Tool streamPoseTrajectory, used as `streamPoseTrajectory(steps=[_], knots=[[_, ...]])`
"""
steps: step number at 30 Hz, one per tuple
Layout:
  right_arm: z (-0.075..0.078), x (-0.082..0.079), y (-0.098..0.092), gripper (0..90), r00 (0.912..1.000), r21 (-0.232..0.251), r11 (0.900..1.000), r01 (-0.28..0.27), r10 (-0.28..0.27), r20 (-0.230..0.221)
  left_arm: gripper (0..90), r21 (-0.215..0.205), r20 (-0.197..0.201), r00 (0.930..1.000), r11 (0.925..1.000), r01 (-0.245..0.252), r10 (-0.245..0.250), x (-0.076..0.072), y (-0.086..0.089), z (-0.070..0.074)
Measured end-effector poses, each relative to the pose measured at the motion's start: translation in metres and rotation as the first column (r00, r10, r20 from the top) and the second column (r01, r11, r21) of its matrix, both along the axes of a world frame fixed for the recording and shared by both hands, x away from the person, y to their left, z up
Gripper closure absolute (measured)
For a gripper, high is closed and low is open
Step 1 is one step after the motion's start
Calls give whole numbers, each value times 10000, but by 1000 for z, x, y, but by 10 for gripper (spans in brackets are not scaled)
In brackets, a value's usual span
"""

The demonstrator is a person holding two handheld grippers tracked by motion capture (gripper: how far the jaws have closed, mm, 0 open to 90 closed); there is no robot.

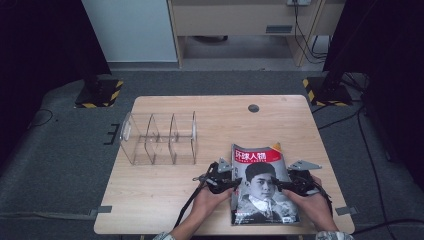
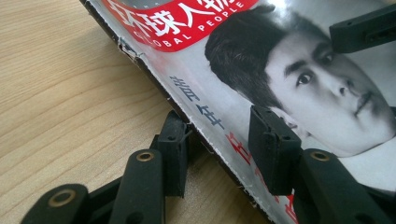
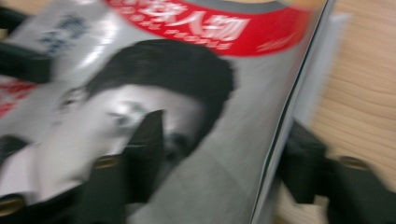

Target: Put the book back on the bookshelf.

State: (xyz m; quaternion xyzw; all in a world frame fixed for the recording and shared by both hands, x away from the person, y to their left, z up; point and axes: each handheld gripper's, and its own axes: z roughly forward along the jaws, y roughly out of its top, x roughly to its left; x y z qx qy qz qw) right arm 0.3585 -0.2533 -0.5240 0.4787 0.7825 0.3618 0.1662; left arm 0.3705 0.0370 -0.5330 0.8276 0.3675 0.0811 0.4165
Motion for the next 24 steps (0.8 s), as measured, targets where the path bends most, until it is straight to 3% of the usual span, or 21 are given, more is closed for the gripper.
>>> streamPoseTrajectory(steps=[6, 9, 24], knots=[[-3, 2, -6, 295, 9985, 74, 9986, 531, -530, -153, 583, -24, 7, 10000, 10000, 14, -14, 0, 1, 0], [-5, 3, -2, 296, 9988, -137, 9994, 330, -335, -361, 581, -85, -45, 10000, 10000, 11, -11, 0, 2, 0], [-6, 3, 3, 304, 9995, -277, 9993, 244, -249, -181, 589, 3, 14, 10000, 10000, 81, -81, 1, 4, 4]])
